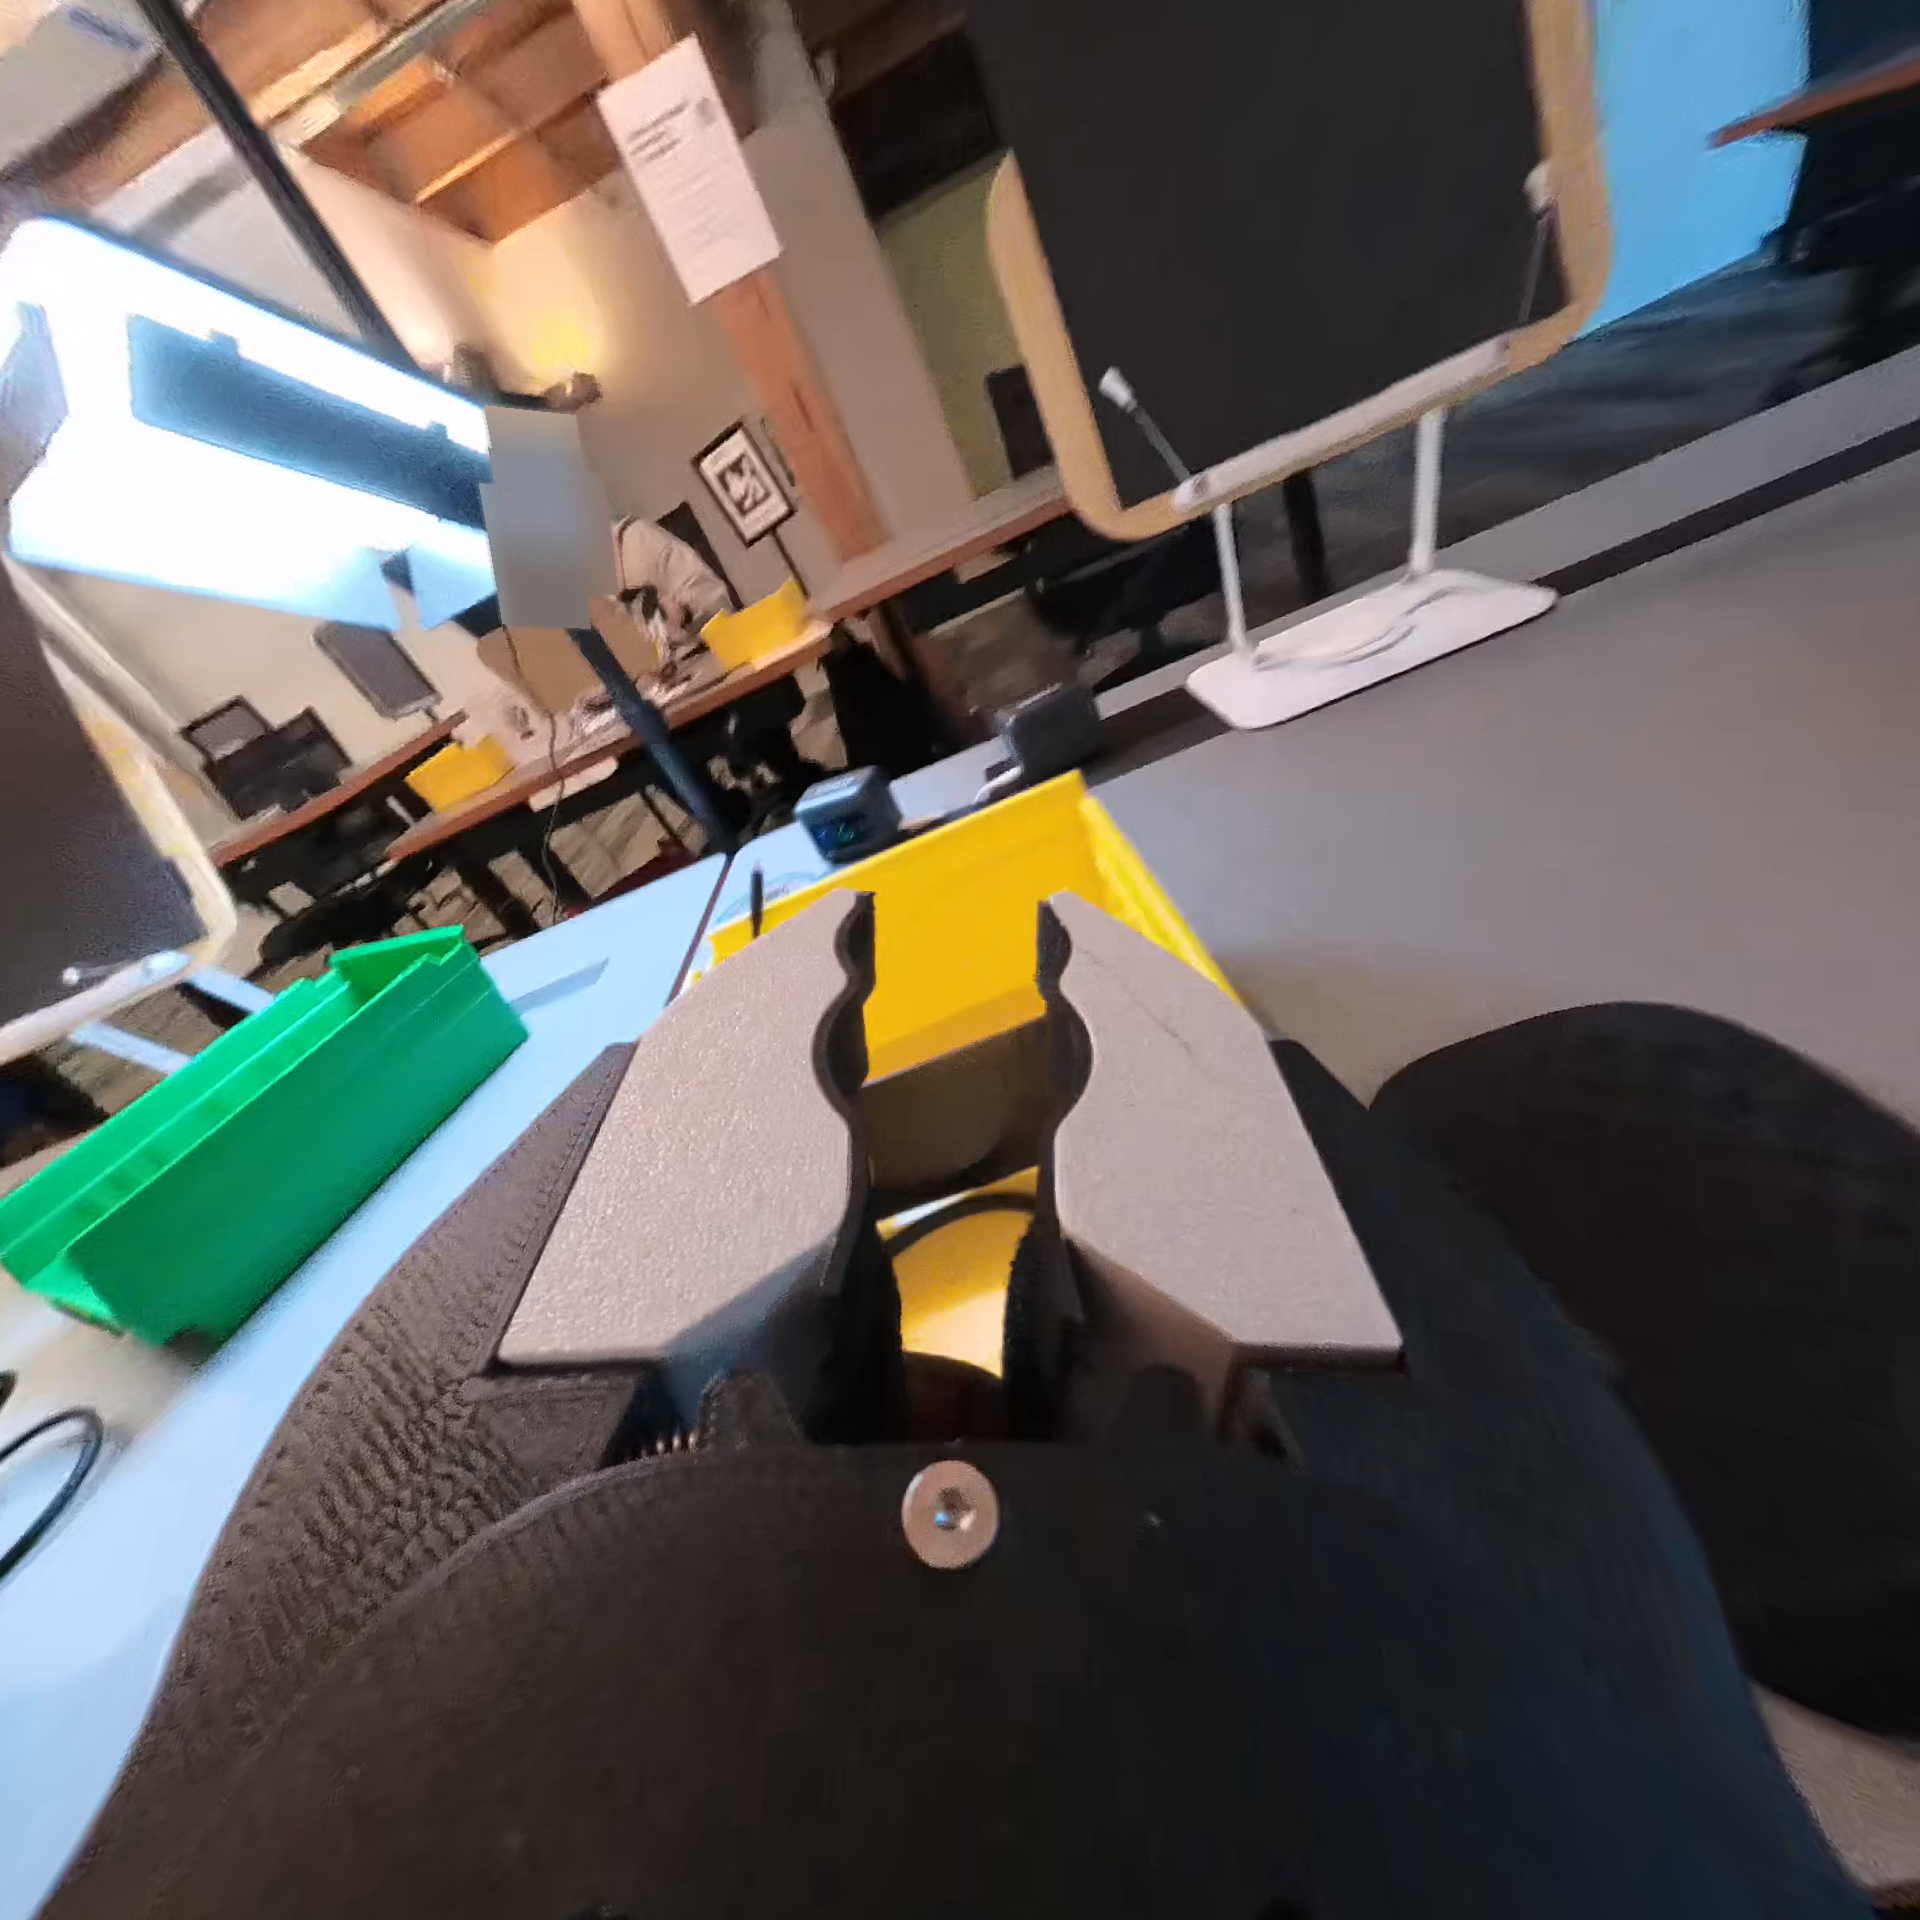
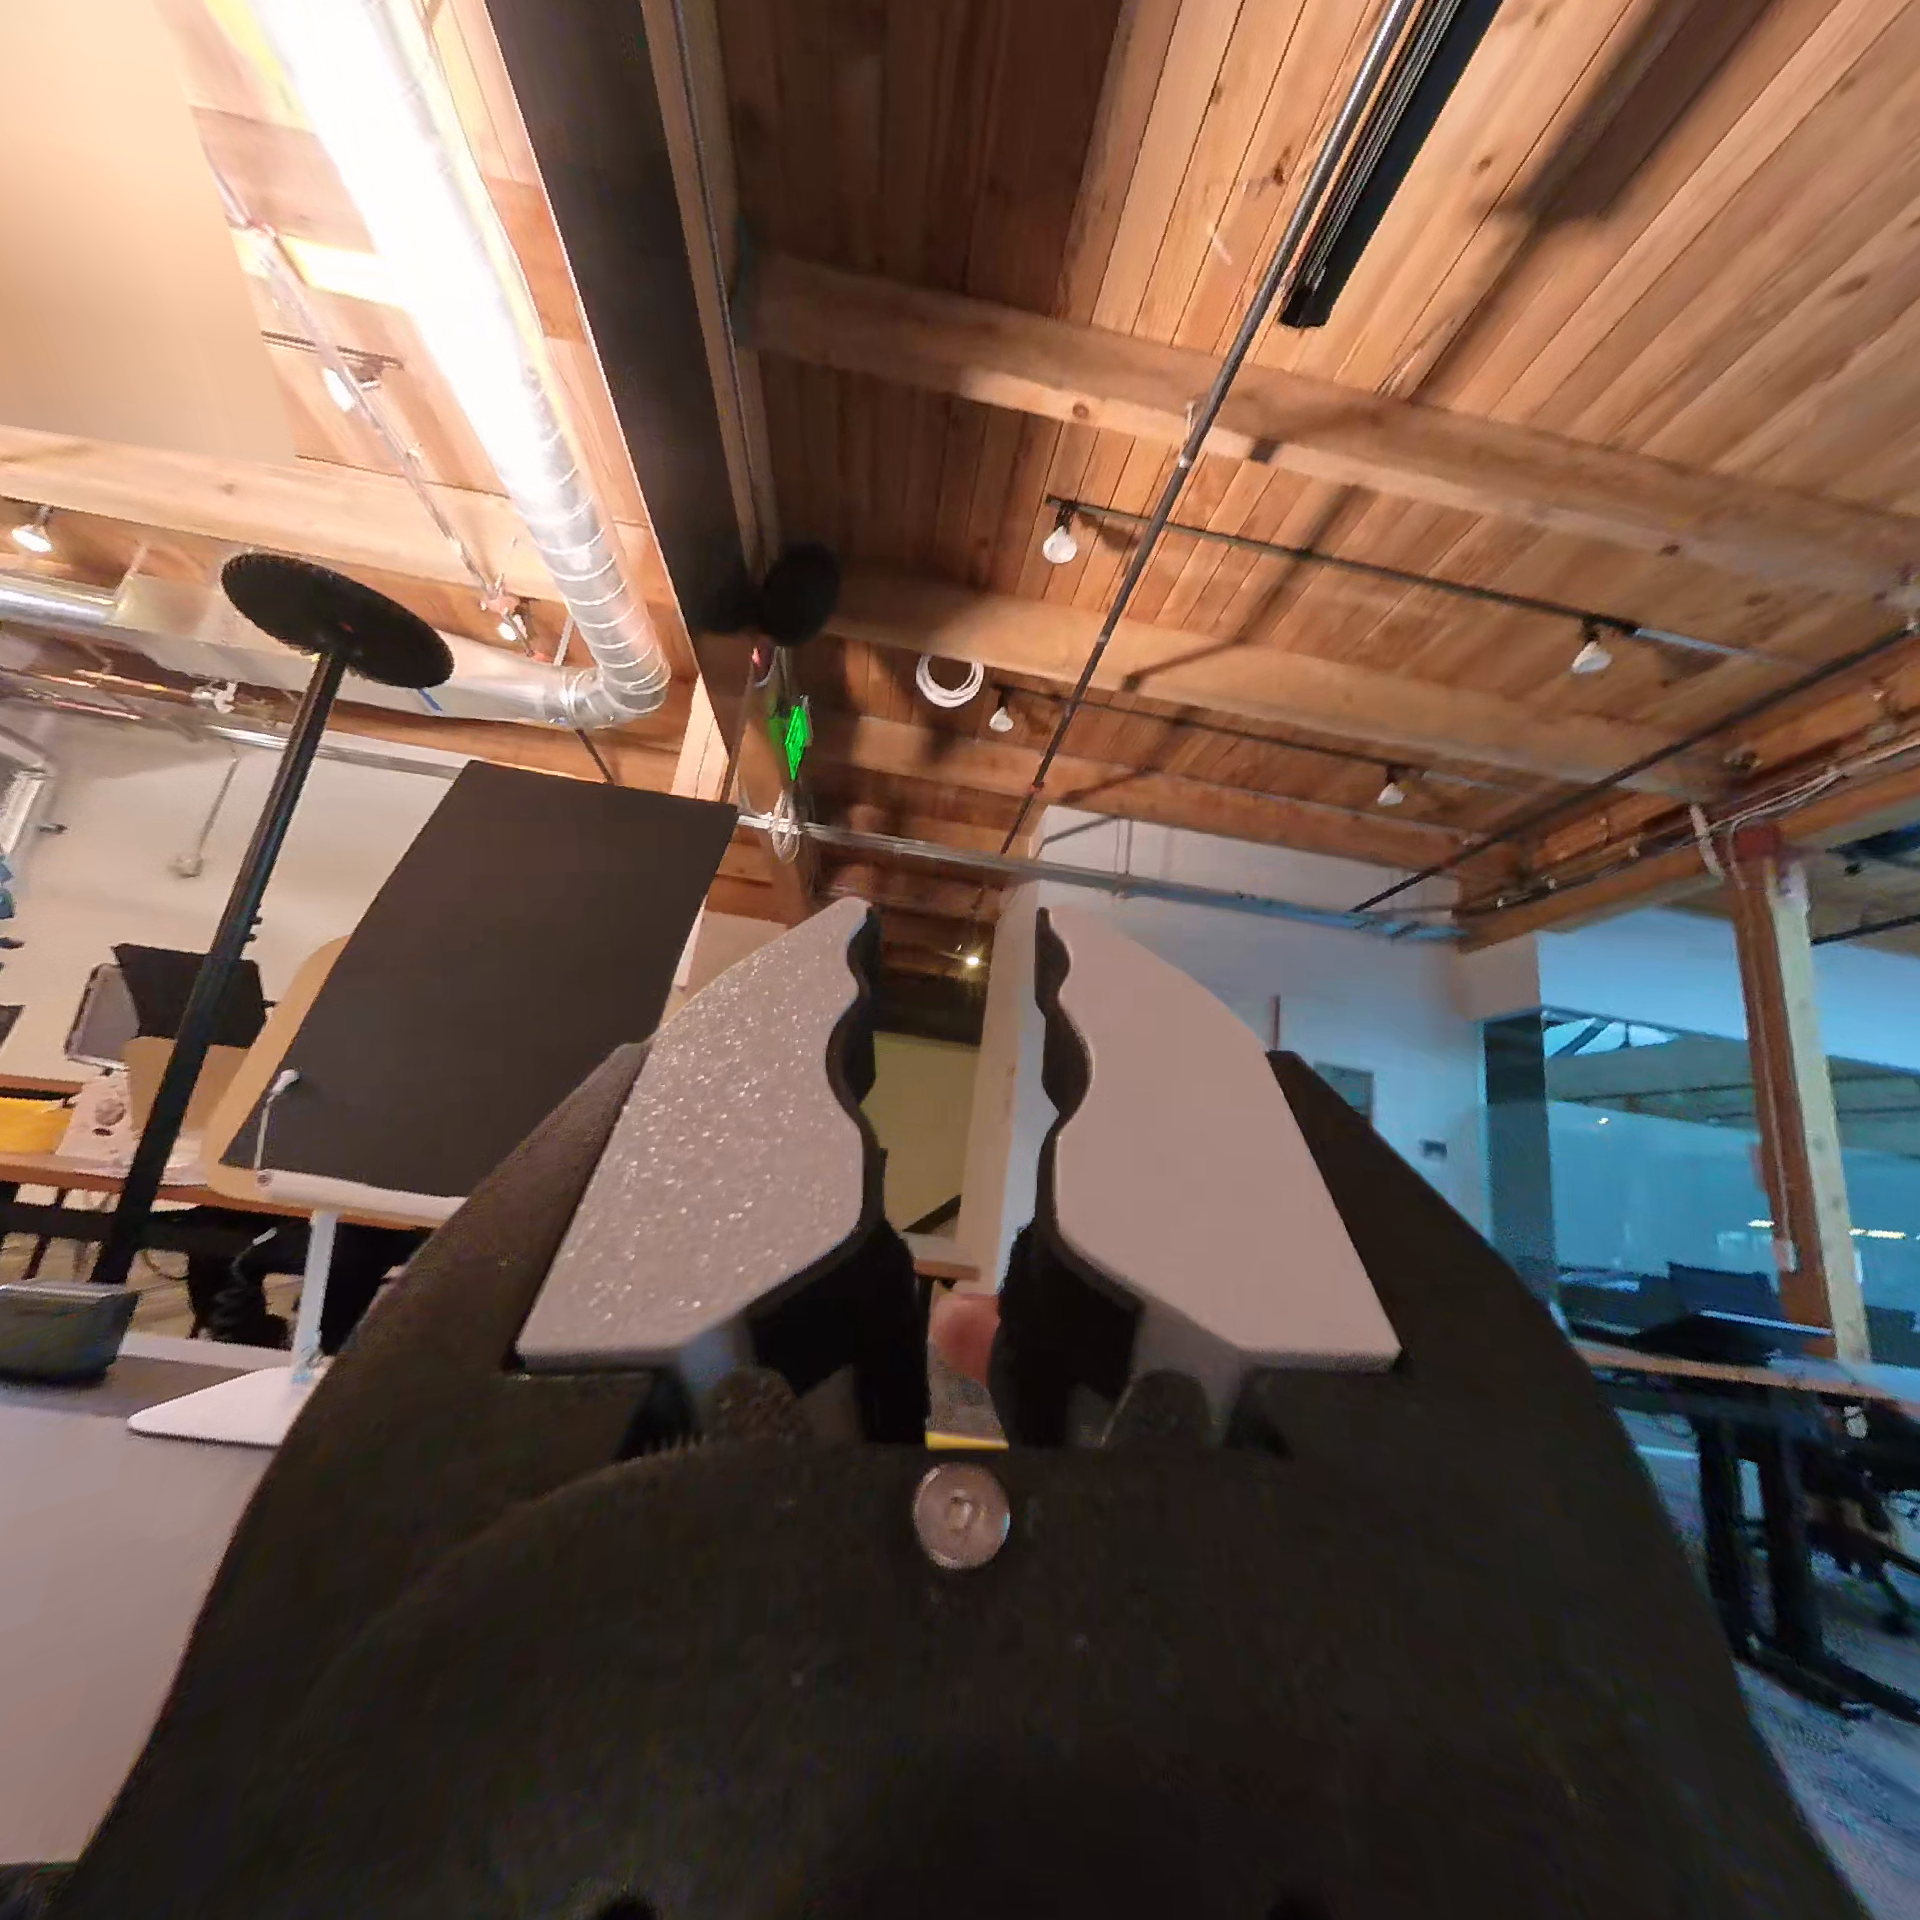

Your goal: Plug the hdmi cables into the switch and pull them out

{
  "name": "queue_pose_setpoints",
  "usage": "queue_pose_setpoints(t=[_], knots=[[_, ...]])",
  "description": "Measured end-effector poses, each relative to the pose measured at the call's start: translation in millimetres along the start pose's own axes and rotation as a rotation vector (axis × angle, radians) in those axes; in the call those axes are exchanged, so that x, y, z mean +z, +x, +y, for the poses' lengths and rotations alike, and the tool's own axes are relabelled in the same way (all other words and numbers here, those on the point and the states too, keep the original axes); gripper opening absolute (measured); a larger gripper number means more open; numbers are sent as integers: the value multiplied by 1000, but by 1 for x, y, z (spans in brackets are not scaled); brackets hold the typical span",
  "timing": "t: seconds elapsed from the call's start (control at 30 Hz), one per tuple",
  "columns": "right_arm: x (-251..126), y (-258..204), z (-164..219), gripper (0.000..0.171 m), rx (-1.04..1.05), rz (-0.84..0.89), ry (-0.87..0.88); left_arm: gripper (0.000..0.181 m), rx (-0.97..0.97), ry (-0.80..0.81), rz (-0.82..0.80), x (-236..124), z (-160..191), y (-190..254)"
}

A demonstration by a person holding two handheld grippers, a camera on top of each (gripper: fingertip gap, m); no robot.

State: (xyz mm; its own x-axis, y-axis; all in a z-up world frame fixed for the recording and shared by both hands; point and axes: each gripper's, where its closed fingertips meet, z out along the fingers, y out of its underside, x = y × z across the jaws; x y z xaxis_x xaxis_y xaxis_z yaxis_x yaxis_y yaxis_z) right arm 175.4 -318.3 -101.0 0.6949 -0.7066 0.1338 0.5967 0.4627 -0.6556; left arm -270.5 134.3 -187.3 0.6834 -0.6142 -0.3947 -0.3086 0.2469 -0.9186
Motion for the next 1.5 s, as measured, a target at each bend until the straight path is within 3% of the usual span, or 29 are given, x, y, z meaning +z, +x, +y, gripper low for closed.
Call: queue_pose_setpoints(t=[0.07,0.23,0.33,0.47,0.6,0.87,0.93,1.0,1.1,1.2,1.27,1.37,1.5], knots=[[3,-4,4,28,17,-16,-27,30,-36,-60,70,11,16,-3],[7,-14,4,28,-38,-51,-50,38,-143,-154,575,57,27,17],[6,-13,3,28,-60,-45,-49,51,-149,-369,792,96,57,15],[5,-9,2,28,-45,-39,-43,76,-134,-826,718,146,124,-5],[2,-3,6,28,-77,-20,-62,86,-15,-1116,675,156,171,-7],[-2,6,5,27,-76,0,-54,86,42,-1386,599,151,211,-4],[-3,6,6,27,-74,0,-54,78,16,-1401,633,150,209,2],[-4,6,5,27,-68,3,-48,68,13,-1381,650,152,207,4],[-6,10,7,27,-65,13,-53,68,58,-1318,647,152,203,2],[-6,13,5,26,-64,21,-51,67,6,-1138,586,162,180,-8],[-6,12,5,25,-61,19,-48,67,-40,-947,489,173,150,-25],[-4,5,10,25,-51,1,-59,67,-67,-524,299,183,82,-53],[1,-9,15,25,-45,-38,-71,67,-119,-27,107,149,-6,-63]])
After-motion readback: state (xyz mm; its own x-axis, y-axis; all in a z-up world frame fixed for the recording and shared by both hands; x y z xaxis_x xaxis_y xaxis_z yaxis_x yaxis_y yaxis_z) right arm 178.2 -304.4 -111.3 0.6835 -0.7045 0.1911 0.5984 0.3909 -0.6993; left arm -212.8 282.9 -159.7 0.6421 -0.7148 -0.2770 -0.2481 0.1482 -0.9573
